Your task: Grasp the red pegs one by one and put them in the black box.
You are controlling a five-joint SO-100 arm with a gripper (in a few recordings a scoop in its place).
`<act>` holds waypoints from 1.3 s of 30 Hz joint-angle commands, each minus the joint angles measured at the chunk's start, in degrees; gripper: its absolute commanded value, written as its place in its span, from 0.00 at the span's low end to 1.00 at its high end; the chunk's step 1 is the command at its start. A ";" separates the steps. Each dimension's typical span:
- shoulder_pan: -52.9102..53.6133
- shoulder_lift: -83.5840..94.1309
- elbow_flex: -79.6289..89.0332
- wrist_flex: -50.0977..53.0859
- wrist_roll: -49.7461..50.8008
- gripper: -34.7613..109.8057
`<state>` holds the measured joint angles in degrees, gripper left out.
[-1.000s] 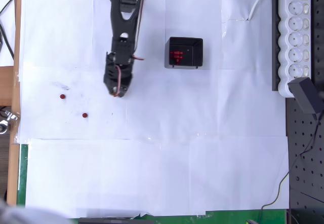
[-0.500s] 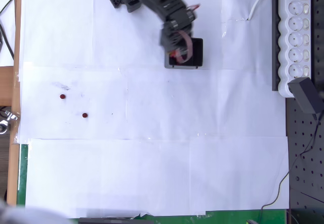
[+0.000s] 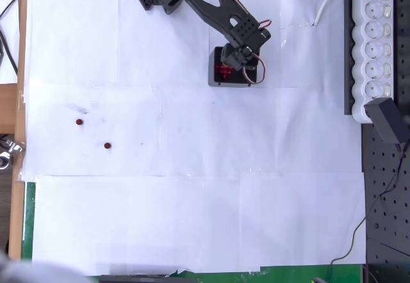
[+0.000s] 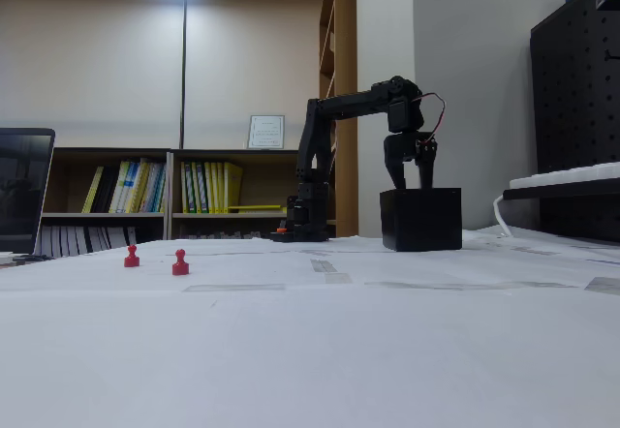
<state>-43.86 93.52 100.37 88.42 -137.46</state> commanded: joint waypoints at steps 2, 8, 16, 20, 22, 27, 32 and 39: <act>4.48 -11.43 5.19 2.11 -0.88 0.46; 19.78 -20.83 17.58 10.81 7.38 0.45; 53.53 -31.29 -26.81 -29.27 31.11 0.43; 62.93 -26.54 -38.85 -48.34 38.67 0.42; 65.57 -21.88 -41.22 -55.37 40.43 0.42; 69.08 -12.57 -43.77 -68.38 42.19 0.41; 71.98 -5.10 -43.77 -77.61 43.77 0.39; 73.83 2.64 -43.59 -89.03 45.62 0.39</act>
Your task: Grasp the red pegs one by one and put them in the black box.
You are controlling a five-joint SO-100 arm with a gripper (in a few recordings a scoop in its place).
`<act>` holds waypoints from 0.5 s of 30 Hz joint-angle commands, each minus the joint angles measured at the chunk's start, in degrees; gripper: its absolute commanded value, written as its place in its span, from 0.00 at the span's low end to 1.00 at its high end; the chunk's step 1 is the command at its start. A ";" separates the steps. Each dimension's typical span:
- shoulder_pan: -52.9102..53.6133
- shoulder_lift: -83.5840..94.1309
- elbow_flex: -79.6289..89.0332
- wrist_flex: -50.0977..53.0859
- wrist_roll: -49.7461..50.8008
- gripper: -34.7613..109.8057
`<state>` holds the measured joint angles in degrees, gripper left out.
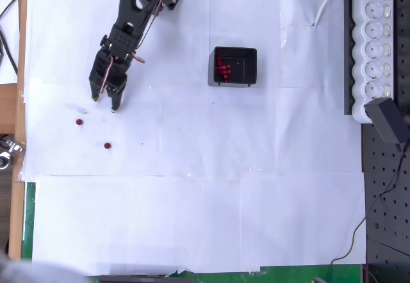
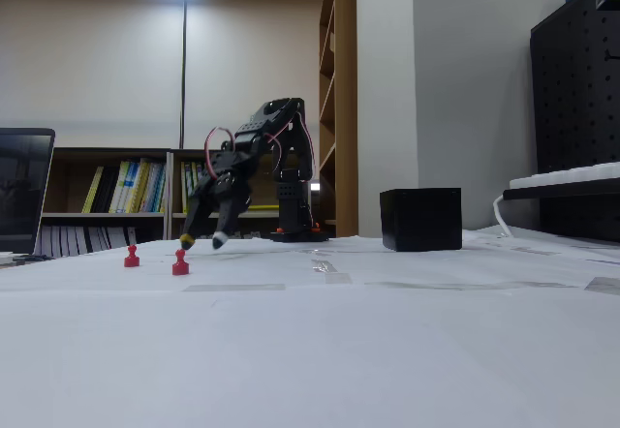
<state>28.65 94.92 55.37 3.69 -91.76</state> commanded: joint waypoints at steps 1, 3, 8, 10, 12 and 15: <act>1.41 2.11 1.41 -5.89 0.18 0.39; 1.67 3.78 1.41 -9.23 0.70 0.39; 2.55 8.35 1.93 -17.40 2.11 0.39; 2.90 10.28 3.08 -19.25 2.37 0.39; 3.25 12.13 4.92 -19.78 2.46 0.39; 3.78 14.77 8.00 -19.78 2.46 0.39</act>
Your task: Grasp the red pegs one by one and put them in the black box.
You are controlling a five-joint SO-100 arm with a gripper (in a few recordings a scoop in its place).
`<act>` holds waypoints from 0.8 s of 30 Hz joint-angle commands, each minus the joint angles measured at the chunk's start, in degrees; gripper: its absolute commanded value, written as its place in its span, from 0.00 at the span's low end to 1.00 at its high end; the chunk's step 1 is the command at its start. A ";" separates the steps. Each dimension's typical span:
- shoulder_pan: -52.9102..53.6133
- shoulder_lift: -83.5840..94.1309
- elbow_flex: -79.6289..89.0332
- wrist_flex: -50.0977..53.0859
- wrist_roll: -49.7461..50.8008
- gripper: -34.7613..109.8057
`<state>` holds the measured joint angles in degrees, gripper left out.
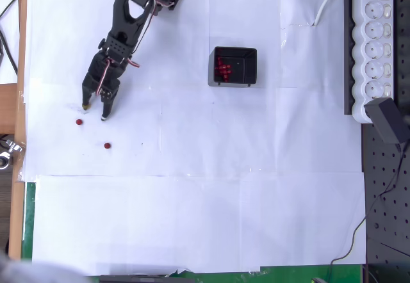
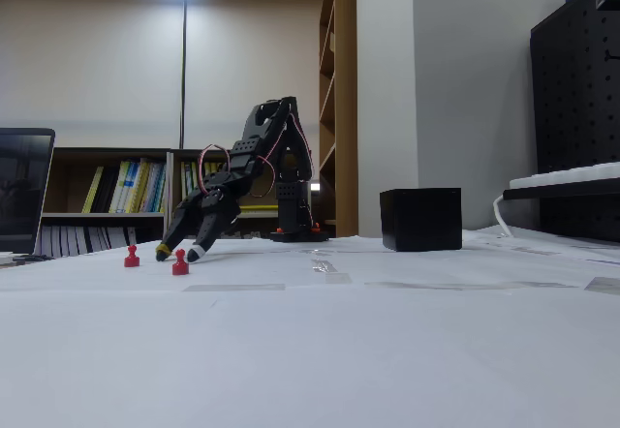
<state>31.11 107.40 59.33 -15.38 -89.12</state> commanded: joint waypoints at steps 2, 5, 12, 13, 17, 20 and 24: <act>1.67 3.69 5.80 -0.70 -0.18 0.39; 2.37 5.54 8.00 -0.44 0.09 0.39; 3.69 7.47 9.67 -0.26 0.88 0.36; 3.87 7.56 9.76 -0.35 0.88 0.36; 4.04 8.53 10.63 -0.35 1.14 0.36; 4.13 9.49 11.69 -0.35 1.14 0.36; 4.13 10.28 12.74 -0.44 1.14 0.36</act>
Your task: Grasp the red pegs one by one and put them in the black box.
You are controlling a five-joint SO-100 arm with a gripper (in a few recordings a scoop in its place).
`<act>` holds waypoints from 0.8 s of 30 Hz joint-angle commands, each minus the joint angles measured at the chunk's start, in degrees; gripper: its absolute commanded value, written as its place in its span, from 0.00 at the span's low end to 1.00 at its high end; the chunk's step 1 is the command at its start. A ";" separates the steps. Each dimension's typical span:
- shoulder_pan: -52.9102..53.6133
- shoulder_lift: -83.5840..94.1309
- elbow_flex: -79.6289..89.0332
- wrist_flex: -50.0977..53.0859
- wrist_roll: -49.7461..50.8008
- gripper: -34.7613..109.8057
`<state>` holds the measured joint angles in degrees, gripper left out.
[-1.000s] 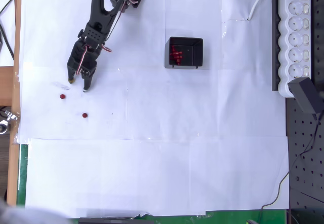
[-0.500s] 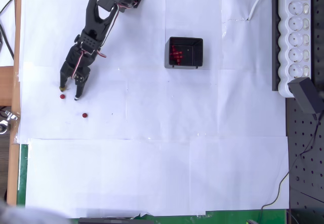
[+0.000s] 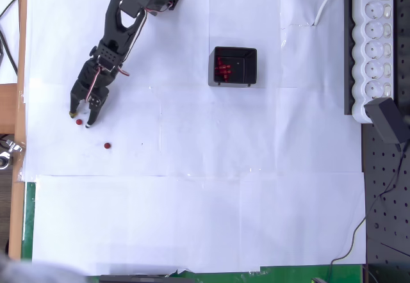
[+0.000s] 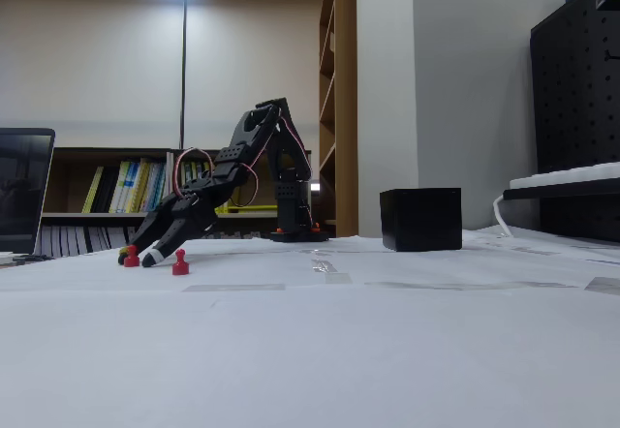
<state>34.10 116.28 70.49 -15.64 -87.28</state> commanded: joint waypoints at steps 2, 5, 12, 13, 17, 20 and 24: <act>1.14 1.58 1.67 -0.35 -0.62 0.36; 1.05 1.58 1.67 -0.44 -0.62 0.34; 1.05 1.58 1.67 -0.35 -0.62 0.31; 1.05 1.58 1.67 -0.35 -0.62 0.31; 1.05 1.41 1.49 0.26 -0.88 0.25; 1.05 0.70 1.49 2.46 -1.49 0.24; 0.62 -5.62 1.76 14.68 -1.85 0.24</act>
<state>34.01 115.14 71.81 -10.72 -88.33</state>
